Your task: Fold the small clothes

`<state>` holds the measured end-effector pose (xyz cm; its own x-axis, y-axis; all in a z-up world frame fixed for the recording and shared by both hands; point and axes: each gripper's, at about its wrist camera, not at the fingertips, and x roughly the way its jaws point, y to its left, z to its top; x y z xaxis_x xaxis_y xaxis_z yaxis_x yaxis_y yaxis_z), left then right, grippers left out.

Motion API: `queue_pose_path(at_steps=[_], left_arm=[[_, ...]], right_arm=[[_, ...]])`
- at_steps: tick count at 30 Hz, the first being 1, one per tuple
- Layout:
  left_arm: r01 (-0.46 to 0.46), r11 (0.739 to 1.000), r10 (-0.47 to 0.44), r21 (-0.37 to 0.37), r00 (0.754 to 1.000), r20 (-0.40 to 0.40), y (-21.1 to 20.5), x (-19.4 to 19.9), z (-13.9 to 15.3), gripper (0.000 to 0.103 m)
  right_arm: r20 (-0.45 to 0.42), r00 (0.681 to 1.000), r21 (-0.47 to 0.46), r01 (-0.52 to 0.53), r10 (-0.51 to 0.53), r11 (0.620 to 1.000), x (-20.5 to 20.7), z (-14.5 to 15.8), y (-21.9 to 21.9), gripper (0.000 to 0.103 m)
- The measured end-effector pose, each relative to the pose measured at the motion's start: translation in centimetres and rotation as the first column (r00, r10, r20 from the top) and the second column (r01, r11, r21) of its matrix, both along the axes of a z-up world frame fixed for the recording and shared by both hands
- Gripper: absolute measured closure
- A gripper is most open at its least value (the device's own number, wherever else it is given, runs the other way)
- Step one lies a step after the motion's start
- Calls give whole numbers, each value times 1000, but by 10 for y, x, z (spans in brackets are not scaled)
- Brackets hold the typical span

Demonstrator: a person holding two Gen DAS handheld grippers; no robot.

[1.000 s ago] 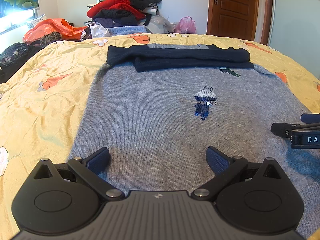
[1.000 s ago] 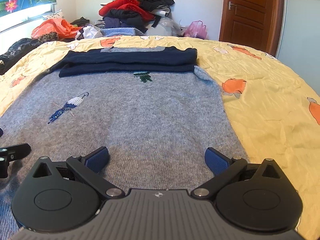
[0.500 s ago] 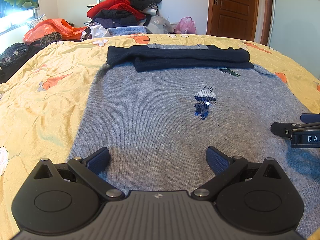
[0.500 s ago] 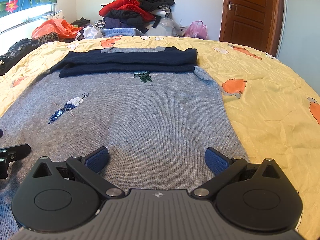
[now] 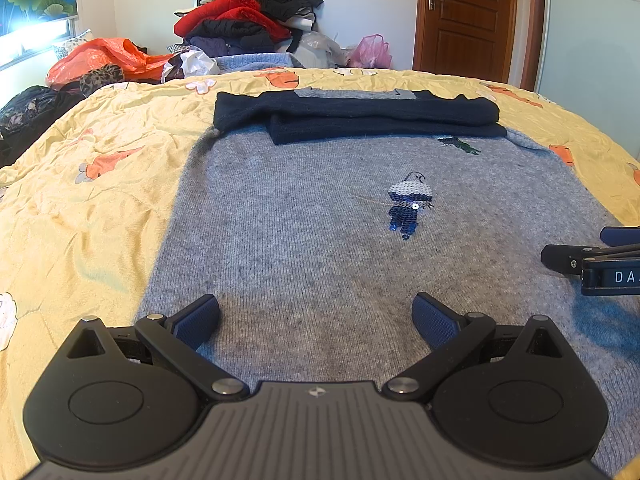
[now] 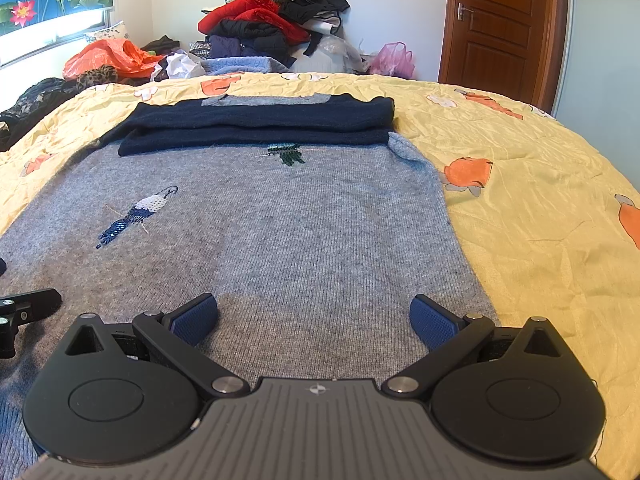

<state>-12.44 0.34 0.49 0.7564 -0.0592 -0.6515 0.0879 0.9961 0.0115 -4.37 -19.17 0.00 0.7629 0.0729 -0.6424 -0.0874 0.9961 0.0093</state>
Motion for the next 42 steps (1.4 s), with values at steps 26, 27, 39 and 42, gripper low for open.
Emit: queue_pose_path(at_steps=[26, 27, 39, 42], left_arm=[[0, 1000, 0, 0, 1000, 1, 0, 0, 0, 0], [0, 1000, 0, 0, 1000, 1, 0, 0, 0, 0], [0, 1000, 0, 0, 1000, 1, 0, -1, 0, 0], [0, 1000, 0, 0, 1000, 1, 1, -1, 0, 0]], right_arm=[[0, 1000, 0, 0, 0, 1000, 0, 0, 0, 0], [0, 1000, 0, 0, 0, 1000, 0, 0, 0, 0], [0, 1000, -1, 4, -4, 1000, -7, 1, 1, 0], [-2, 1000, 1, 1, -1, 1000, -12, 1, 1, 0]])
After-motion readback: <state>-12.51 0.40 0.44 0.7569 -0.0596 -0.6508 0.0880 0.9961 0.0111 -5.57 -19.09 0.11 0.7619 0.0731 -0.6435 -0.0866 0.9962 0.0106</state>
